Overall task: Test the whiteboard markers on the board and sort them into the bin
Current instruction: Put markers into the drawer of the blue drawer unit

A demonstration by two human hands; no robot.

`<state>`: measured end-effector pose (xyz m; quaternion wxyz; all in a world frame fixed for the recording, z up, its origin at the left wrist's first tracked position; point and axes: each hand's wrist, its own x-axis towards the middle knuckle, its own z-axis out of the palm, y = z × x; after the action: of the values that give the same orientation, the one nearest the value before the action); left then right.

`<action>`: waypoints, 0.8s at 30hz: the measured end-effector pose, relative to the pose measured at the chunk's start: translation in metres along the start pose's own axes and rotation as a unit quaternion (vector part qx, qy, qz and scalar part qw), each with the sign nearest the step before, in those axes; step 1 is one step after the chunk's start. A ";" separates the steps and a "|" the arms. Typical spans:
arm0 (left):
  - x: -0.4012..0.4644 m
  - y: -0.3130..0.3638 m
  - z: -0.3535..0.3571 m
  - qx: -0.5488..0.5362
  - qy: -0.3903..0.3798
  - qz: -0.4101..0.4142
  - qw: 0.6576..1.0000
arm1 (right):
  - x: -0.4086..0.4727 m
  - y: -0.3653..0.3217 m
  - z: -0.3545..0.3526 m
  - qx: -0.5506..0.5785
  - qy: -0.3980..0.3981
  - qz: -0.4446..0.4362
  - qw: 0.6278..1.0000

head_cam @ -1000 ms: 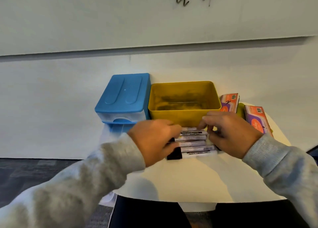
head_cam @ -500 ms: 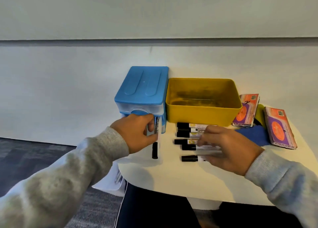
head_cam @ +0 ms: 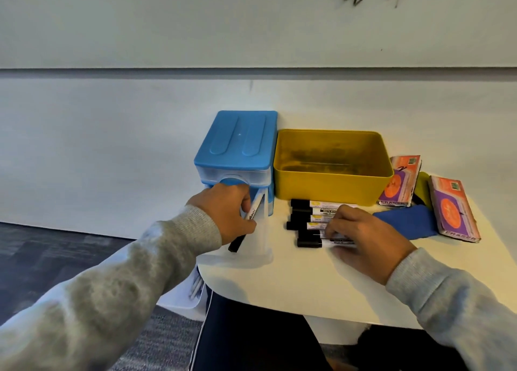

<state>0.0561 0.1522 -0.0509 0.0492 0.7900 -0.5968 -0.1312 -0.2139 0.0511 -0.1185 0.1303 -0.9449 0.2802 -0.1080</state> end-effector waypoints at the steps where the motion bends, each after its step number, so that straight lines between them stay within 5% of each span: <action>1: 0.000 0.000 -0.001 0.000 0.000 0.001 1.000 | 0.001 0.000 0.000 -0.001 0.001 0.000 1.000; 18: -0.029 -0.006 -0.096 -0.145 -0.050 0.158 0.975 | -0.005 0.008 -0.011 0.038 -0.002 0.017 0.999; 24: -0.022 0.071 -0.042 -0.035 -0.060 0.267 0.961 | -0.012 0.019 -0.033 0.118 0.069 0.051 0.989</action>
<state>-0.0040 0.1503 0.0096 0.0744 0.5901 -0.7831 -0.1818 -0.2424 0.0369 -0.0951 0.2266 -0.8977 0.3214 -0.1989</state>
